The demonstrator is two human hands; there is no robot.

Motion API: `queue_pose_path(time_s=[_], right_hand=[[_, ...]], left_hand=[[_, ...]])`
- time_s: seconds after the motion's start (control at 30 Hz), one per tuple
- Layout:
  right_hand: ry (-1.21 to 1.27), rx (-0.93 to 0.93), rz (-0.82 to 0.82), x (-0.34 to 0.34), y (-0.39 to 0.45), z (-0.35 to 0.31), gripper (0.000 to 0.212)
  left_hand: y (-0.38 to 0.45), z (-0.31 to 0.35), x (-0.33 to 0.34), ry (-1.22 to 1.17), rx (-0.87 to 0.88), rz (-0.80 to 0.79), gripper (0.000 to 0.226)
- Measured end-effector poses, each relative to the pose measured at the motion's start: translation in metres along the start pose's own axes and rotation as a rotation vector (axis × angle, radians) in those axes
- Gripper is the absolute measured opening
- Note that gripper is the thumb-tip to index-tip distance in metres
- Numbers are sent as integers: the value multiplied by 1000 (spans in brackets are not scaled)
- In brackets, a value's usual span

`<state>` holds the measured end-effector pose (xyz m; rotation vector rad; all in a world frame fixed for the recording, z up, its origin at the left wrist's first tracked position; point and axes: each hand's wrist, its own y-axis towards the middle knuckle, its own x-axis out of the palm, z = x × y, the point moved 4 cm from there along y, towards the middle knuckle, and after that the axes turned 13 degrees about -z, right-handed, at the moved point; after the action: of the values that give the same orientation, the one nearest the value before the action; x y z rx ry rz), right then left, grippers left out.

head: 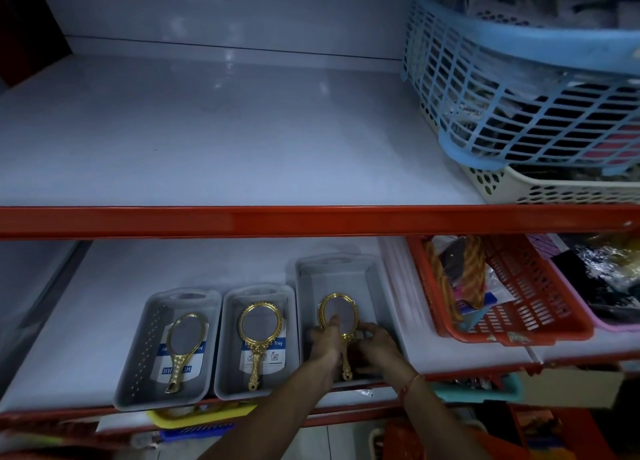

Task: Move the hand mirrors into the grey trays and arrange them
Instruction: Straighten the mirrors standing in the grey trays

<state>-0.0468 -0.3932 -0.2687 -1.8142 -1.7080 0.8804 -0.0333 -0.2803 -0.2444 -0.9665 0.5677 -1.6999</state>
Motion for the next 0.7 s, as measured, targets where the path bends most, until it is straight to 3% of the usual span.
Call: queue_pose_path(time_s=[0.1, 0.2, 0.37, 0.5, 0.7], right_hand=[[38, 8, -10, 0, 1, 1, 44], [104, 31, -35, 0, -1, 4, 16], [160, 28, -34, -1, -12, 2, 18], [240, -43, 7, 1, -31, -1, 16], [296, -186, 6, 29, -82, -18, 20]], left_hand=[[-3, -2, -3, -18, 32, 45, 67], [-4, -6, -6, -40, 23, 16, 65], [-16, -9, -13, 8, -3, -66, 41], [-35, -5, -25, 51, -18, -153, 47], [-84, 5, -62, 187, 103, -179, 46]])
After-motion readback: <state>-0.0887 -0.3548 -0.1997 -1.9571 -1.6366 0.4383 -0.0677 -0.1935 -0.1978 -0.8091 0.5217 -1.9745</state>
